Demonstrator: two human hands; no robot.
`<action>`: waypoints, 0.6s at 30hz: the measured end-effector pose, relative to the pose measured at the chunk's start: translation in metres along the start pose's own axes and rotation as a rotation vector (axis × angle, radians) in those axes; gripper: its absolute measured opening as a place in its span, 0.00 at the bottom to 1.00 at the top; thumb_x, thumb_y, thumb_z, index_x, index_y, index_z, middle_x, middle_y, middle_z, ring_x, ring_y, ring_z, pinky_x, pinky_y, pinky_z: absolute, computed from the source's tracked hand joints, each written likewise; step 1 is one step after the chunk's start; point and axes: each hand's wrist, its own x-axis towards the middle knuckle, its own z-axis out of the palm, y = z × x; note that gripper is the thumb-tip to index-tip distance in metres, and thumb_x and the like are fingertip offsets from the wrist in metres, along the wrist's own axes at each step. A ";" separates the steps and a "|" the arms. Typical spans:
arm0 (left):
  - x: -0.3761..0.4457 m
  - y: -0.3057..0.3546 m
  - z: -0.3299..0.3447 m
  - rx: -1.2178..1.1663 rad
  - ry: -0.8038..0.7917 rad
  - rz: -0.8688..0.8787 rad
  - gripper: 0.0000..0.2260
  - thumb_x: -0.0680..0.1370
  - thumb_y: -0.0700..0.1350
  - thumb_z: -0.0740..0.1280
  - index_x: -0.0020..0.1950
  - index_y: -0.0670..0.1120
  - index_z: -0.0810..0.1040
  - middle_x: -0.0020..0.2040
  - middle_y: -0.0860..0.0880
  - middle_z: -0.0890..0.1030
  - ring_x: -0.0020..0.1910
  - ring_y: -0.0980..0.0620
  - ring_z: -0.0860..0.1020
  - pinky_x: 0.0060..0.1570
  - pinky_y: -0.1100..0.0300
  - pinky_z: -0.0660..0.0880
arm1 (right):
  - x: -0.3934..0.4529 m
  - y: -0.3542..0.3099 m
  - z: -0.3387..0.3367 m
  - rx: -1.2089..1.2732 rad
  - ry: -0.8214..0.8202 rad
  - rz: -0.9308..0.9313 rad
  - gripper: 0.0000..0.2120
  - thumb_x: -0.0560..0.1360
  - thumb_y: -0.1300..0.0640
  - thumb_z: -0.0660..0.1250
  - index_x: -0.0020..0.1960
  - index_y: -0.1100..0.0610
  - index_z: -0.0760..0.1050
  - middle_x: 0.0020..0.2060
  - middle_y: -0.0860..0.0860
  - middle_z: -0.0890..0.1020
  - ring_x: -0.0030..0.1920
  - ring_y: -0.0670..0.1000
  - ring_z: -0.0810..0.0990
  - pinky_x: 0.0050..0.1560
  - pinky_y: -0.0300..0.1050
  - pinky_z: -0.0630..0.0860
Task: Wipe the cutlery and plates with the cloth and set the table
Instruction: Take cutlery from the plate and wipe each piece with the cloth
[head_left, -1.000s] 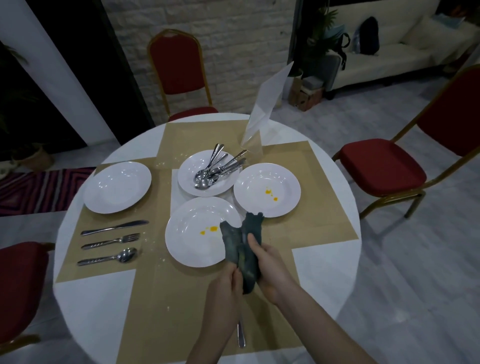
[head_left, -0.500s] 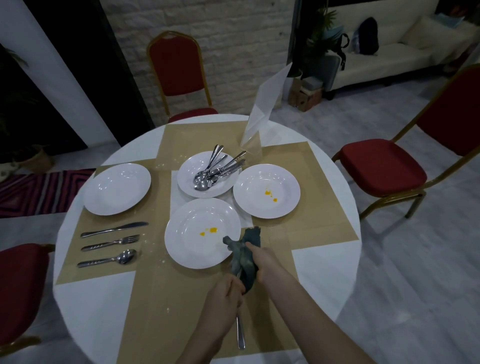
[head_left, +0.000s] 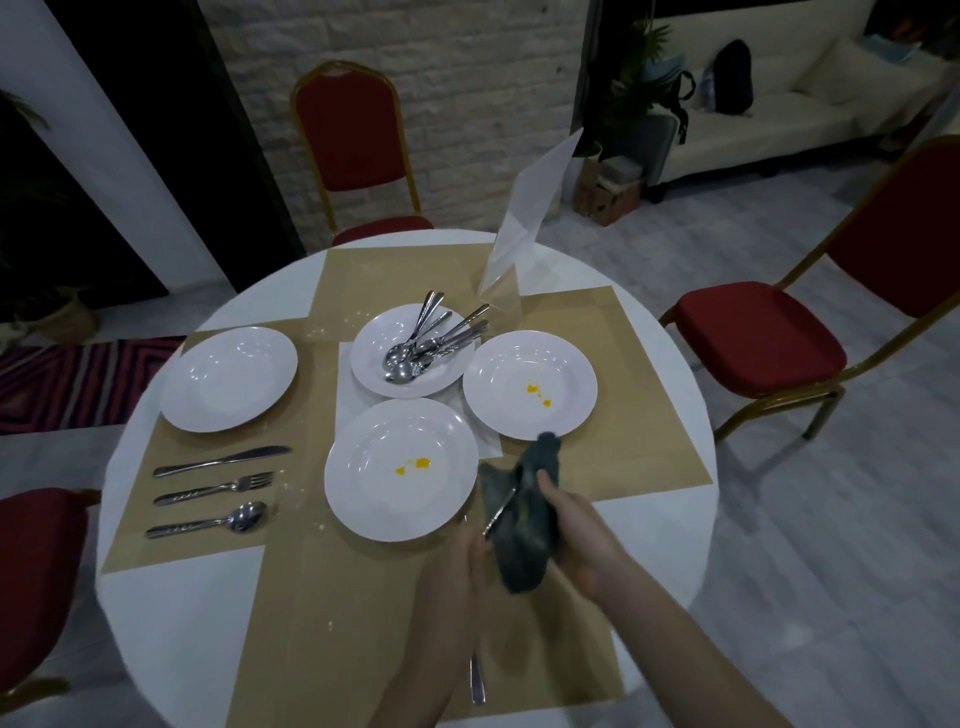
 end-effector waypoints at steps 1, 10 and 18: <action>0.003 0.004 0.005 0.049 -0.025 0.001 0.09 0.83 0.45 0.56 0.52 0.43 0.74 0.38 0.52 0.76 0.33 0.57 0.71 0.34 0.64 0.70 | -0.006 0.011 0.009 -0.024 -0.018 0.006 0.20 0.77 0.44 0.65 0.58 0.58 0.79 0.51 0.55 0.85 0.52 0.53 0.84 0.54 0.49 0.79; -0.004 0.000 0.023 0.142 -0.147 0.013 0.12 0.83 0.43 0.54 0.40 0.44 0.67 0.36 0.49 0.70 0.38 0.51 0.71 0.40 0.53 0.70 | -0.005 0.008 0.023 0.231 0.172 0.080 0.15 0.79 0.48 0.62 0.53 0.60 0.76 0.51 0.58 0.81 0.54 0.58 0.79 0.57 0.52 0.74; -0.004 -0.010 0.013 -0.216 -0.218 -0.140 0.12 0.82 0.39 0.56 0.39 0.44 0.71 0.25 0.56 0.69 0.23 0.60 0.66 0.26 0.66 0.65 | 0.021 0.007 0.014 -0.011 0.213 -0.024 0.14 0.77 0.47 0.67 0.47 0.58 0.79 0.41 0.56 0.85 0.43 0.57 0.83 0.44 0.48 0.80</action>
